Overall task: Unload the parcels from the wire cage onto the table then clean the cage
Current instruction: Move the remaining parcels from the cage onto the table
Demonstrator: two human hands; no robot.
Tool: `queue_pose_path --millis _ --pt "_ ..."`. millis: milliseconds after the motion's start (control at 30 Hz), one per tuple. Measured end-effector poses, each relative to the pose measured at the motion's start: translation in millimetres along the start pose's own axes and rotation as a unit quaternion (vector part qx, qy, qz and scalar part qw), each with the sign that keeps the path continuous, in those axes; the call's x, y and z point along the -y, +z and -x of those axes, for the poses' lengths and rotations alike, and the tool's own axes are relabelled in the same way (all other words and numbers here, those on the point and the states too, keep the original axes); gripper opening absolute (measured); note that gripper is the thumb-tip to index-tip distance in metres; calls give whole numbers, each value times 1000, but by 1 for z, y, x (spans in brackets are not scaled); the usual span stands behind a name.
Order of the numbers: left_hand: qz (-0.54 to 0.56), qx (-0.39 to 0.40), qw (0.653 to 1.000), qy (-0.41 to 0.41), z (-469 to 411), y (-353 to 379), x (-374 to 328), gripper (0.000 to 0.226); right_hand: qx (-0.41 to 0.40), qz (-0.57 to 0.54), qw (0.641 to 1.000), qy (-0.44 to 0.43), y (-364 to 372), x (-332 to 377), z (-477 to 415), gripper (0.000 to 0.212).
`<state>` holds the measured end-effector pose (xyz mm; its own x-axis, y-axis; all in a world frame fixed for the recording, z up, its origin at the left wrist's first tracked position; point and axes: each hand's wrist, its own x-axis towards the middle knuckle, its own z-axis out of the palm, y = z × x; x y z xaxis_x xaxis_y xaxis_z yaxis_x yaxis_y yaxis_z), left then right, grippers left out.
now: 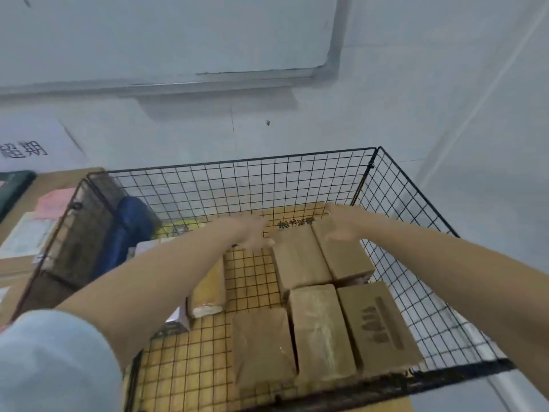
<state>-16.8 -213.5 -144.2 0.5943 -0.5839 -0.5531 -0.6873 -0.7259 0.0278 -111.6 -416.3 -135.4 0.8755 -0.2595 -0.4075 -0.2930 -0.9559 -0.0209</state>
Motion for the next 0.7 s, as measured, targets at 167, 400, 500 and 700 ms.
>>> queue_pose_path --millis 167,400,500,700 --pt "66 36 997 -19 -27 11 -19 72 23 9 999 -34 15 3 -24 69" --pt "258 59 962 -63 -57 47 -38 86 48 78 991 -97 49 22 -50 66" --pt "307 56 947 -72 -62 58 -43 91 19 98 994 -51 58 17 -59 49" --pt "357 53 928 -87 -60 56 -37 92 9 48 999 -2 61 38 -66 55"
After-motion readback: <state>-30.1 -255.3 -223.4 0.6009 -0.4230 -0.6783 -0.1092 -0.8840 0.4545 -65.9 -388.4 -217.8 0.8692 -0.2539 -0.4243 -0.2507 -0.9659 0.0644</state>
